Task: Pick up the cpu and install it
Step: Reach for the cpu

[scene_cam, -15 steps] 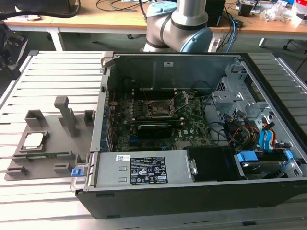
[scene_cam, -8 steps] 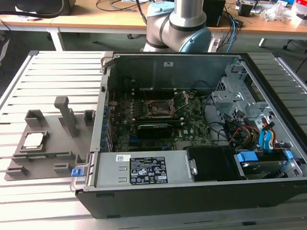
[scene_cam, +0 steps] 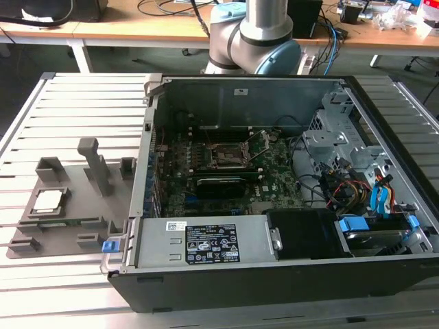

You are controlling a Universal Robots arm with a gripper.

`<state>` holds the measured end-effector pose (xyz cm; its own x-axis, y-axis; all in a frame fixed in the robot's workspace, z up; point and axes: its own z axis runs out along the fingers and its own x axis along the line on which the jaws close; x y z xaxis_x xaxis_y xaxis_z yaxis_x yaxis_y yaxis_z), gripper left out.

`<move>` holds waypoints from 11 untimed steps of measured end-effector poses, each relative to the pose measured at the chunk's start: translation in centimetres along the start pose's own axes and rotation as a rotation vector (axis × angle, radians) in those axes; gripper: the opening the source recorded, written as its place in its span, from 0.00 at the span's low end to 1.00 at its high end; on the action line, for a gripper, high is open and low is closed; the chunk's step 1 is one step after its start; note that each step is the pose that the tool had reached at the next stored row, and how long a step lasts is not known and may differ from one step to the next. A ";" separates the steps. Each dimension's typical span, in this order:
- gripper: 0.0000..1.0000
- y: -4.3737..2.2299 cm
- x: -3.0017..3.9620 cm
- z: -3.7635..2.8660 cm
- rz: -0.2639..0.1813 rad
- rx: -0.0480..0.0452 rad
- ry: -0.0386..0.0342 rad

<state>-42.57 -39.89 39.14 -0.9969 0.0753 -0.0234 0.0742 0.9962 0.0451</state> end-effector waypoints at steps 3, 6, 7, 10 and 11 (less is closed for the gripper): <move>0.11 -0.26 -0.24 0.12 0.000 0.0001 0.0002; 0.11 -1.00 -1.60 0.30 0.000 0.0001 0.0014; 0.11 -1.15 -1.80 0.33 0.000 0.0002 0.0016; 0.11 -2.01 -2.69 0.54 0.000 0.0006 0.0017; 0.11 -2.37 -2.96 0.61 0.000 0.0006 0.0017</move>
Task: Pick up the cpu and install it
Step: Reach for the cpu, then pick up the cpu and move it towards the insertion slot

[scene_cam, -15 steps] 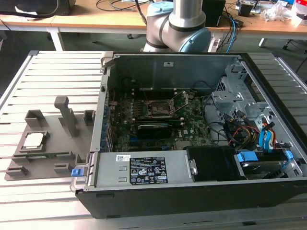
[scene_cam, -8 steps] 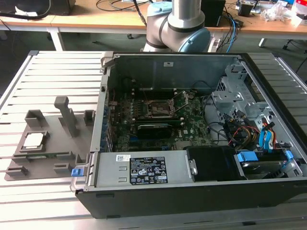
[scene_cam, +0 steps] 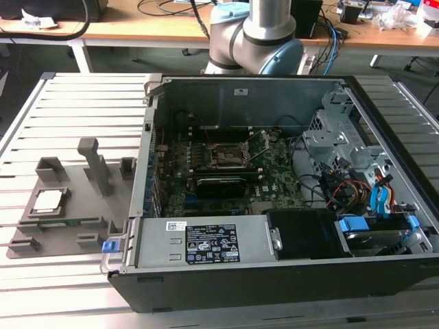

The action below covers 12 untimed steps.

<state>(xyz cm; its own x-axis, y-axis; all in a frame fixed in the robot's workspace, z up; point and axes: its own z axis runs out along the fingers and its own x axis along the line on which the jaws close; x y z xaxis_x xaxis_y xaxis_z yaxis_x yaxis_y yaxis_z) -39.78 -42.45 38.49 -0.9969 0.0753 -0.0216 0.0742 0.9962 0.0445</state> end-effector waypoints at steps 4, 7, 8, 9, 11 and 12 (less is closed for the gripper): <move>0.11 -0.58 -0.37 0.10 0.000 0.0001 0.0002; 0.11 -0.63 -0.38 0.10 0.000 0.0001 0.0001; 0.11 -0.64 -0.38 0.10 0.000 0.0001 0.0001; 0.11 -0.64 -0.38 0.10 0.000 0.0001 0.0001; 0.11 -0.65 -0.38 0.09 0.000 0.0002 0.0002; 0.11 -0.65 -0.38 0.10 0.000 0.0000 0.0001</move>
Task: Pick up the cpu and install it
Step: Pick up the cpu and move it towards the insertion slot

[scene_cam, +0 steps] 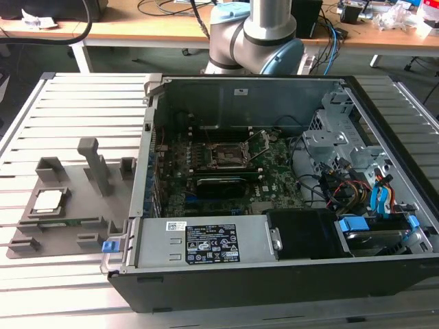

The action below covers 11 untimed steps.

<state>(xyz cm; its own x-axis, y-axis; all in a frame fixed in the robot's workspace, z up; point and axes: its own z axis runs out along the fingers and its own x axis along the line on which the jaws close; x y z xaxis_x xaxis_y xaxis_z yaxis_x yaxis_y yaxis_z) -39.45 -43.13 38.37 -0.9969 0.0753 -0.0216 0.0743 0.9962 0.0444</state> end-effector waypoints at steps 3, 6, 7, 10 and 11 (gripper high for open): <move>0.11 -0.01 0.00 0.00 0.000 0.0001 0.0000; 0.11 -0.01 0.00 0.00 0.000 0.0000 0.0000; 0.16 -0.02 0.00 0.00 0.000 0.0000 0.0000; 0.54 -0.03 0.00 -0.01 0.000 0.0001 0.0000; 0.60 -0.03 0.00 0.00 0.000 0.0000 0.0000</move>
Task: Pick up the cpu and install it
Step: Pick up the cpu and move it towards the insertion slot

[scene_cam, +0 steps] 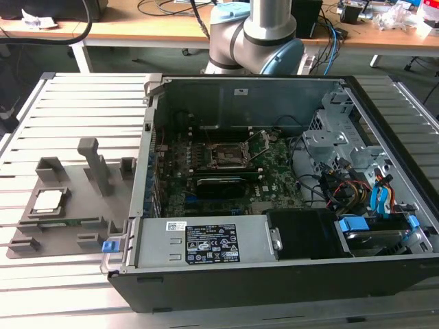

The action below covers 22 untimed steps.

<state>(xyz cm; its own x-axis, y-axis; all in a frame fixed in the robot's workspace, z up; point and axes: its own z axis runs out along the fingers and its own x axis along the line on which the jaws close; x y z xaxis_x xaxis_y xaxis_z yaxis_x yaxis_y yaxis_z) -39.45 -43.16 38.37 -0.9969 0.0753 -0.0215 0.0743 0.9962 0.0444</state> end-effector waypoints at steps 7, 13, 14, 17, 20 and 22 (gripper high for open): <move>0.60 0.03 -0.50 0.31 -0.034 0.0261 0.0013; 0.60 0.01 -0.68 1.35 -0.051 0.0259 0.0028; 0.60 0.00 -0.68 1.53 -0.051 0.0259 0.0028; 0.60 -0.02 -0.67 1.99 -0.051 0.0259 0.0029; 0.60 -0.04 -0.67 2.31 -0.051 0.0260 0.0028; 0.60 -0.04 -0.67 2.46 -0.051 0.0259 0.0028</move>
<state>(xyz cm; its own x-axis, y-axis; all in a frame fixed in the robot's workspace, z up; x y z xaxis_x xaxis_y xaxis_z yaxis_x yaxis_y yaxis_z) -38.73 -43.15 35.93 -0.9995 0.0240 -0.0203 0.0236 0.9996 0.0174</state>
